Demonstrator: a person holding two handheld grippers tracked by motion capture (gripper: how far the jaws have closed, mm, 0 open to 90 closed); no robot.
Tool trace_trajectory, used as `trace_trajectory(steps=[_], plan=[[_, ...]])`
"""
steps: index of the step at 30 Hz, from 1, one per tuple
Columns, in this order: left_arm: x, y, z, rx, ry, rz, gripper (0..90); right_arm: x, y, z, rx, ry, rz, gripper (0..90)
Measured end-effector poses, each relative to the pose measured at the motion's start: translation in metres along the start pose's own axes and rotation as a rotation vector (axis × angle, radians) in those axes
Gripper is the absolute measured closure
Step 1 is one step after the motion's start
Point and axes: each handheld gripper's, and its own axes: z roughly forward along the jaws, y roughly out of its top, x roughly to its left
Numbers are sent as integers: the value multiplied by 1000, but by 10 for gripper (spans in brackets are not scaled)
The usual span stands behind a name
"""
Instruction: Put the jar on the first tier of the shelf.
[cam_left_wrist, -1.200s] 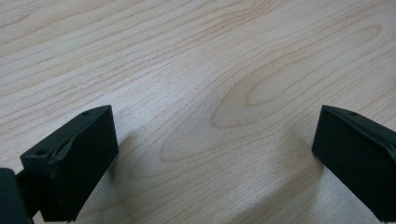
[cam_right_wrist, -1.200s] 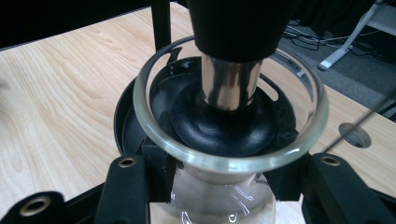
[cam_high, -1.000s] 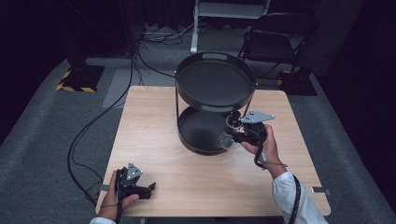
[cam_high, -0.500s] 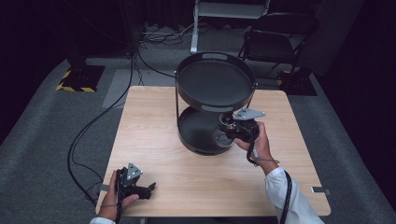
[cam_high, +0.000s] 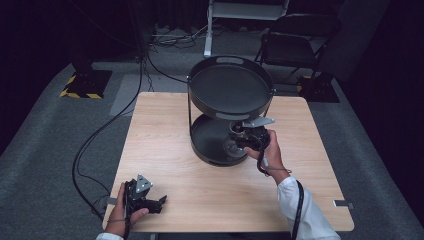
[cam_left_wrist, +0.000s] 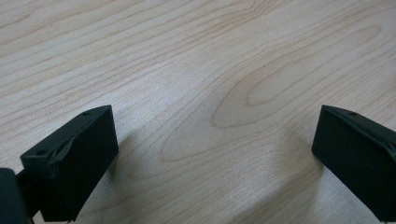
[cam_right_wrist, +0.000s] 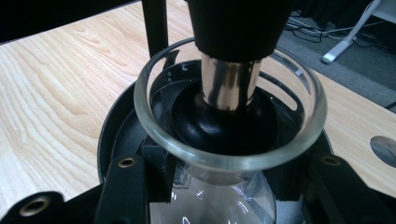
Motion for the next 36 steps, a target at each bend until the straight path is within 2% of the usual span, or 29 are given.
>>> trace_trajectory(steps=[11,16,25,36], plan=[[0,0,0,1,1,1,0,-4,-9,18,6,-8,1,511],[0,0,0,0,1,1,0,-6,-12,22,-8,1,17,510],[0,0,0,1,1,1,0,-7,-19,29,6,4,21,509],[0,0,0,0,-3,2,0,-9,-28,31,-26,39,74,498]])
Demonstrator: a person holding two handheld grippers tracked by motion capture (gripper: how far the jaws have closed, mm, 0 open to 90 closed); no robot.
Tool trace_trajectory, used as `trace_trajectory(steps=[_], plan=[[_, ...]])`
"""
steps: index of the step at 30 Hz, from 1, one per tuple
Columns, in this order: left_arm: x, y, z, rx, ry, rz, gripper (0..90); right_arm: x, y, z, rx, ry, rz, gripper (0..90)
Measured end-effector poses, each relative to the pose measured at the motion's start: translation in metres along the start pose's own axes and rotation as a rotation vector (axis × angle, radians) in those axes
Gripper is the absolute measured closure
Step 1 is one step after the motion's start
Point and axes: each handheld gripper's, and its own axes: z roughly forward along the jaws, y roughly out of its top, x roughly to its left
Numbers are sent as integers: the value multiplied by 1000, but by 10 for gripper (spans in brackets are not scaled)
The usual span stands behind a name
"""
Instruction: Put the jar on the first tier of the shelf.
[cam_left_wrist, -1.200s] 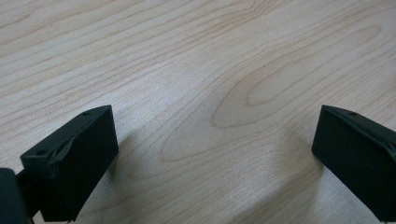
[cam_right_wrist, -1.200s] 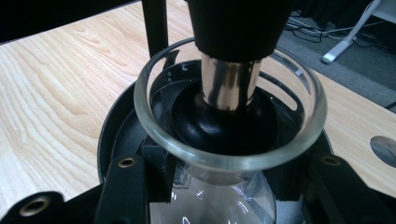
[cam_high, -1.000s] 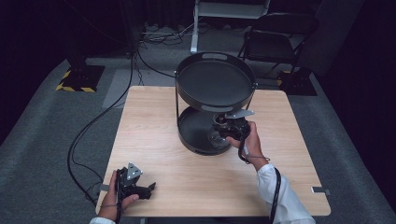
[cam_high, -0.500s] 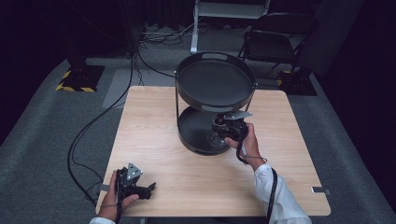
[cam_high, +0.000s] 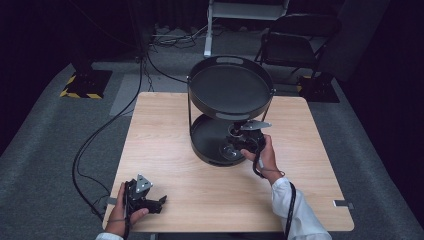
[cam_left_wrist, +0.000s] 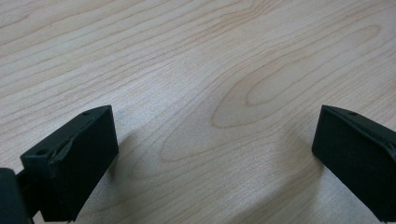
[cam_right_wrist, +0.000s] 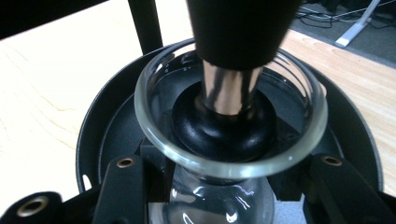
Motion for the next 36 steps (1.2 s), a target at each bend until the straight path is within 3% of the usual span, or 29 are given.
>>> trace_trajectory(steps=[11,26,36], plan=[[0,0,0,0,0,1,0,-3,-2,-1,12,-21,14,353],[0,0,0,1,0,2,0,5,-6,2,108,-71,-119,73],[0,0,0,1,0,1,0,7,-8,3,158,-81,-155,36]])
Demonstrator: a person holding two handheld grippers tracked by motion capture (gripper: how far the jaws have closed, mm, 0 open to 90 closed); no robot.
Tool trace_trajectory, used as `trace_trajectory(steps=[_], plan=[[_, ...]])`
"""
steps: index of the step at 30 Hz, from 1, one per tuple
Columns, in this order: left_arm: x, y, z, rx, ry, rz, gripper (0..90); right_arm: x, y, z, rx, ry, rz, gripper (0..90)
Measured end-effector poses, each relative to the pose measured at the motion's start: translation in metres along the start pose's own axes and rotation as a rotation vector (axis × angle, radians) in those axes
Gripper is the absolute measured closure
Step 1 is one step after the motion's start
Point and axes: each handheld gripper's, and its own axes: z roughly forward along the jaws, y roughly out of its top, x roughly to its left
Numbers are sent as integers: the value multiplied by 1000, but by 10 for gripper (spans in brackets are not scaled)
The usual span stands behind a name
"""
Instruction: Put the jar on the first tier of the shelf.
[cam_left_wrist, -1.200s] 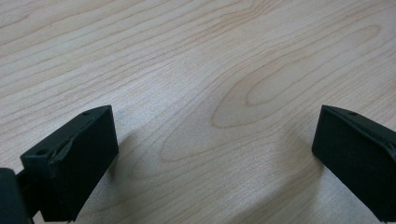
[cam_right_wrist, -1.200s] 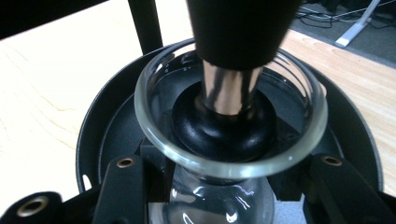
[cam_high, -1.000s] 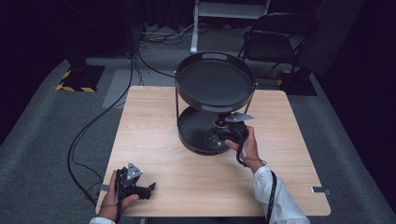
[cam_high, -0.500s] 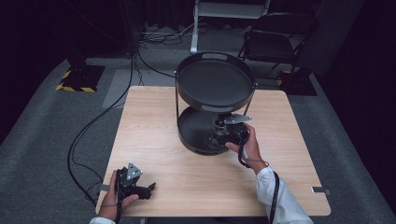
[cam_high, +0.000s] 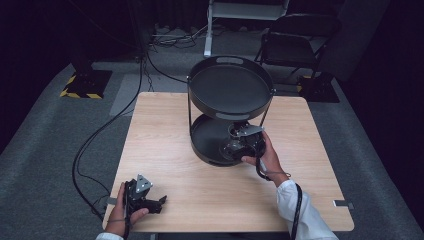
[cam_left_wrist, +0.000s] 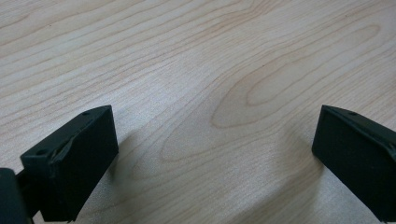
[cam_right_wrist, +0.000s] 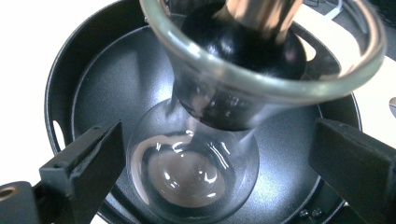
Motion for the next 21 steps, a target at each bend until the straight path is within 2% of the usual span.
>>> trace_trajectory(steps=[2,5,11,21], plan=[[0,0,0,0,0,0,0,0,0,1,17,-13,-10,36],[0,0,0,0,0,1,0,2,-1,1,24,-8,-22,36],[0,0,0,0,0,1,0,2,0,-4,17,0,-27,36],[0,0,0,0,0,0,0,4,1,-9,26,1,-67,35]])
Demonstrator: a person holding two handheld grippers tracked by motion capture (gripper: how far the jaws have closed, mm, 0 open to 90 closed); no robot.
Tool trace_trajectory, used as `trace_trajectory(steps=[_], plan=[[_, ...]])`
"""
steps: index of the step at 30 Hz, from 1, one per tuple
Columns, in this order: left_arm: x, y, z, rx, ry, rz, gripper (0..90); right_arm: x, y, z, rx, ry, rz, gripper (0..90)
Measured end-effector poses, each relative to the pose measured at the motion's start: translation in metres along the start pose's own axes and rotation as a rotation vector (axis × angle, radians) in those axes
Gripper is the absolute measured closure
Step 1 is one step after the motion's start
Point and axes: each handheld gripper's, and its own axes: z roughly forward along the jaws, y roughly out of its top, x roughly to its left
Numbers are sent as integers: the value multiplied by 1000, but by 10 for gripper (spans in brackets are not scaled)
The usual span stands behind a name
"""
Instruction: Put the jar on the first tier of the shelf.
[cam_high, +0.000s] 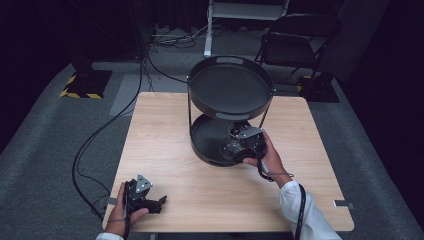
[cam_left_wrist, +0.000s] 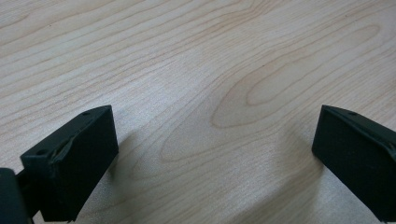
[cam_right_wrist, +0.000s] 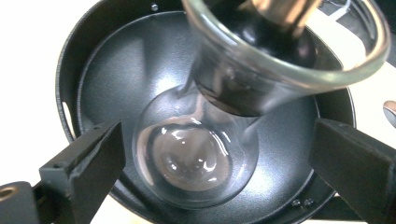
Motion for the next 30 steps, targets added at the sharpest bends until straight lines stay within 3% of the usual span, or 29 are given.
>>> trace_trajectory(steps=[14,22,30], plan=[[0,0,0,0,0,0,0,5,-1,-23,-10,-32,-77,35],[0,0,0,0,0,0,0,7,-11,-37,4,-46,-124,35],[0,0,0,0,0,-1,0,10,-23,-53,-19,-47,-143,35]])
